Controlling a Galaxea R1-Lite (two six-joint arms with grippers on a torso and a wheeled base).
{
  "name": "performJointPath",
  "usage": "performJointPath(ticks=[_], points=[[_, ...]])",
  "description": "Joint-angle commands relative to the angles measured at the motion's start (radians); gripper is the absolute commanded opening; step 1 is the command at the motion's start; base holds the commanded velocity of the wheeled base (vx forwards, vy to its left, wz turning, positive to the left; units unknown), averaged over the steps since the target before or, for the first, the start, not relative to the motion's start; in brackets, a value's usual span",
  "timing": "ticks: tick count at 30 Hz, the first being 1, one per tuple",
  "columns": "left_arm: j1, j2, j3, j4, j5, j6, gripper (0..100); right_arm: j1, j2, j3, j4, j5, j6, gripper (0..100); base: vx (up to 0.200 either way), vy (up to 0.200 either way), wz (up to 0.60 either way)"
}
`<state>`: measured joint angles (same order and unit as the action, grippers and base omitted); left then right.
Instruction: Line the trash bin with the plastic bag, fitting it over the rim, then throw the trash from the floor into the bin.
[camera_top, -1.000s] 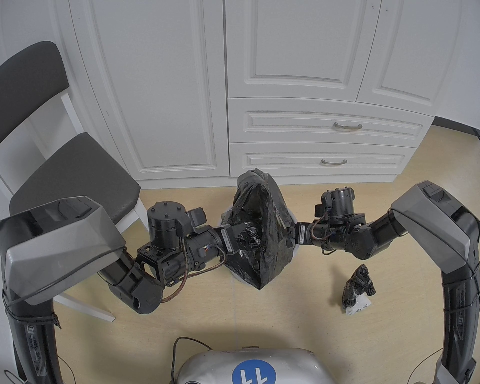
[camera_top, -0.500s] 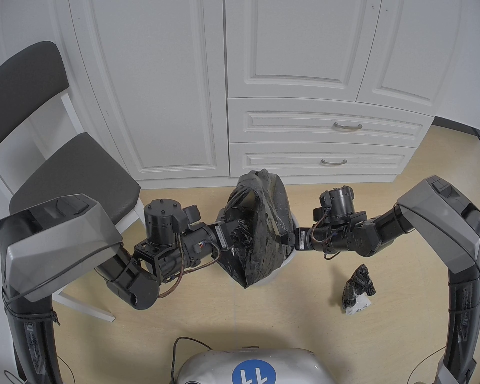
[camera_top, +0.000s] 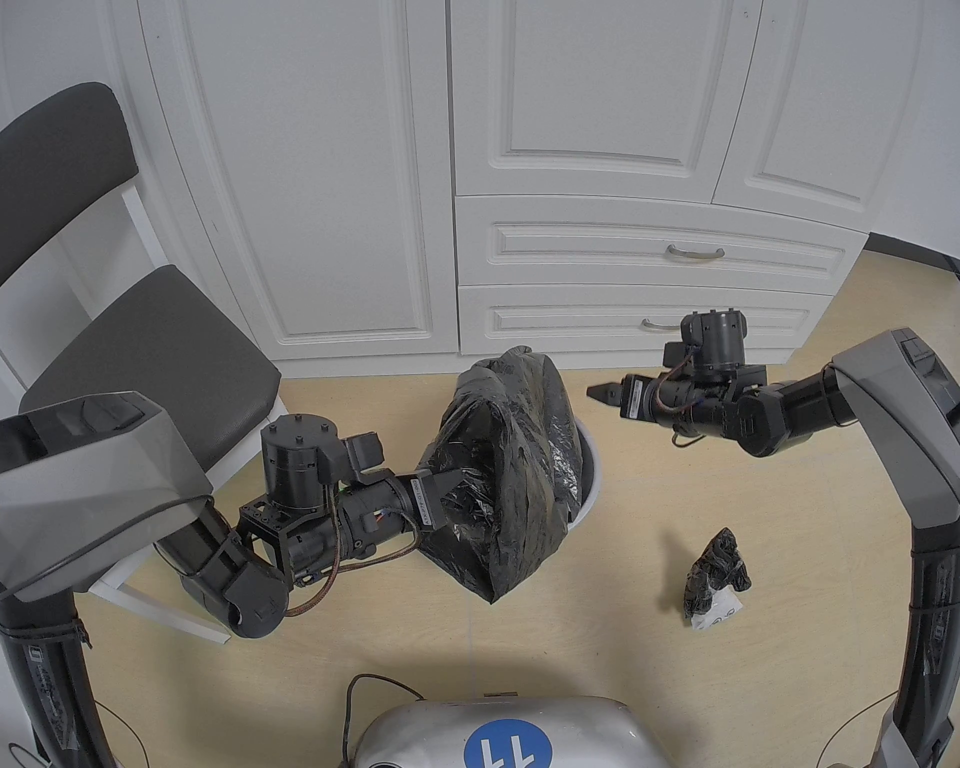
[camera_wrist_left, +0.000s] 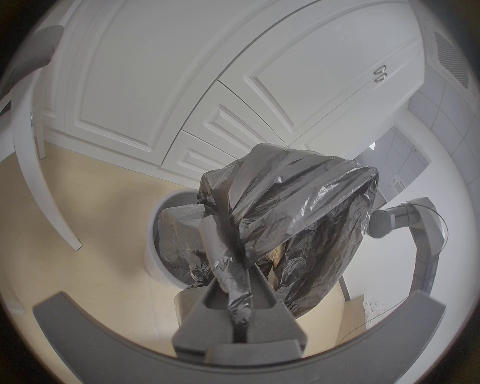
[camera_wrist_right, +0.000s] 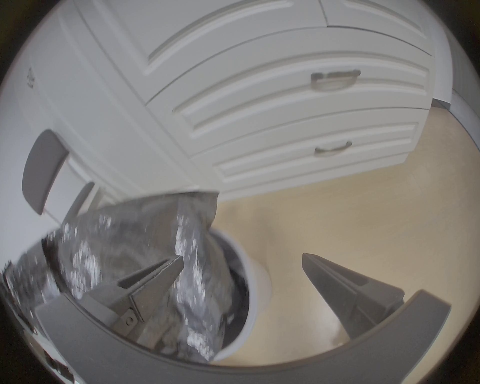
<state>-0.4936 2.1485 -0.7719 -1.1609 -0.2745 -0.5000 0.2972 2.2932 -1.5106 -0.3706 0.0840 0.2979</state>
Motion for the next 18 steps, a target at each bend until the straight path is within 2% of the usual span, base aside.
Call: performJointPath(ticks=[1,2,3,9,16,18], points=[[0.001,-0.001,0.000,0.001,-0.032,0.034,0,-0.009,0.186,-0.284,0.006,-0.001,0.101,100,0.000,0.000,0.00],[-0.002,-0.002,0.000,0.001,-0.032,0.035,0,0.017,0.269,-0.413,0.012,-0.010,0.158,100,0.000,0.000,0.00],[-0.003,-0.004,0.002,0.000,-0.032,0.038,0,0.025,0.325,-0.489,0.016,-0.023,0.178,100,0.000,0.000,0.00],[-0.010,-0.016,0.017,-0.002,-0.032,0.043,0,0.037,0.404,-0.489,-0.033,-0.032,0.190,100,0.000,0.000,0.00],[-0.008,-0.016,0.033,-0.011,-0.032,0.058,0,0.025,0.362,-0.489,0.033,-0.029,0.185,100,0.000,0.000,0.00],[-0.005,-0.016,0.029,-0.011,-0.032,0.057,0,0.028,0.339,-0.450,0.050,-0.006,0.176,100,0.000,0.000,0.00]])
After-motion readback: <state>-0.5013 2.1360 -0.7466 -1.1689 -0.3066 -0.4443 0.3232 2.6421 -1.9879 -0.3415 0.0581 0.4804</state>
